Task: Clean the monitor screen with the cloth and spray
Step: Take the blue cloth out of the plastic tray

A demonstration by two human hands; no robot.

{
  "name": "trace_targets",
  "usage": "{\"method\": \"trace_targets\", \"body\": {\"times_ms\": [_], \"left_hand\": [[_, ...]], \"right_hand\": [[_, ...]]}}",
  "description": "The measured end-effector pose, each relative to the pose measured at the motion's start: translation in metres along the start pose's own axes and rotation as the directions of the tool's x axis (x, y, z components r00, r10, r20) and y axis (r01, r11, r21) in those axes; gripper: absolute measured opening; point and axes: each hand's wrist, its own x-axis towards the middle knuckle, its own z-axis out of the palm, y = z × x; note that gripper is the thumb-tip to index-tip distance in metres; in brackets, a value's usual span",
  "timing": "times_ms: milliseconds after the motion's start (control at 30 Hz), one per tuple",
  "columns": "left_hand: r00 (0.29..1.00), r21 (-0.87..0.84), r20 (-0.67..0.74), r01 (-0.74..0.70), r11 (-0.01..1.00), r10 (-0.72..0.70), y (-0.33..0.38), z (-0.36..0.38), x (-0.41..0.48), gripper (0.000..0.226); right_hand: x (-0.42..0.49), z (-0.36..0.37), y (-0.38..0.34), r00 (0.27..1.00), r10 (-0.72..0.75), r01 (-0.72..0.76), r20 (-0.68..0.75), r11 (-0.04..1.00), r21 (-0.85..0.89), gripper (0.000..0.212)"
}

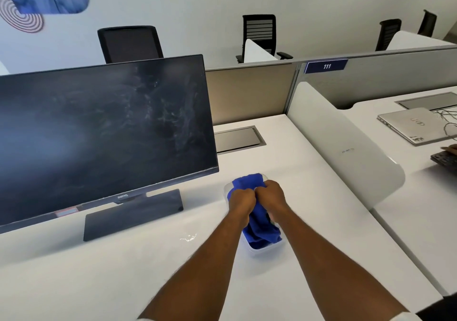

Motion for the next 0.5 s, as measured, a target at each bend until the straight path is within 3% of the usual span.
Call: {"method": "trace_targets", "body": {"times_ms": [133, 300, 433, 500], "left_hand": [[0.999, 0.062, -0.020, -0.046, 0.997, 0.047, -0.001, 0.001, -0.002, 0.014], [0.997, 0.028, 0.000, -0.075, 0.997, 0.075, 0.007, -0.006, -0.007, 0.050], [0.990, -0.014, 0.114, -0.078, 0.997, 0.079, 0.012, -0.012, -0.004, 0.027], [0.989, -0.019, 0.110, -0.102, 0.995, 0.103, 0.014, -0.013, -0.002, 0.028]], "right_hand": [[0.000, -0.006, -0.002, 0.998, -0.026, 0.022, 0.050, 0.996, 0.087, 0.011], [0.005, -0.020, -0.001, 0.993, 0.007, -0.039, 0.115, 0.962, 0.271, 0.013], [0.008, -0.030, -0.003, 0.984, -0.021, -0.047, 0.176, 0.928, 0.370, 0.020], [0.008, -0.033, -0.007, 0.981, -0.051, -0.023, 0.188, 0.928, 0.372, 0.019]]}}
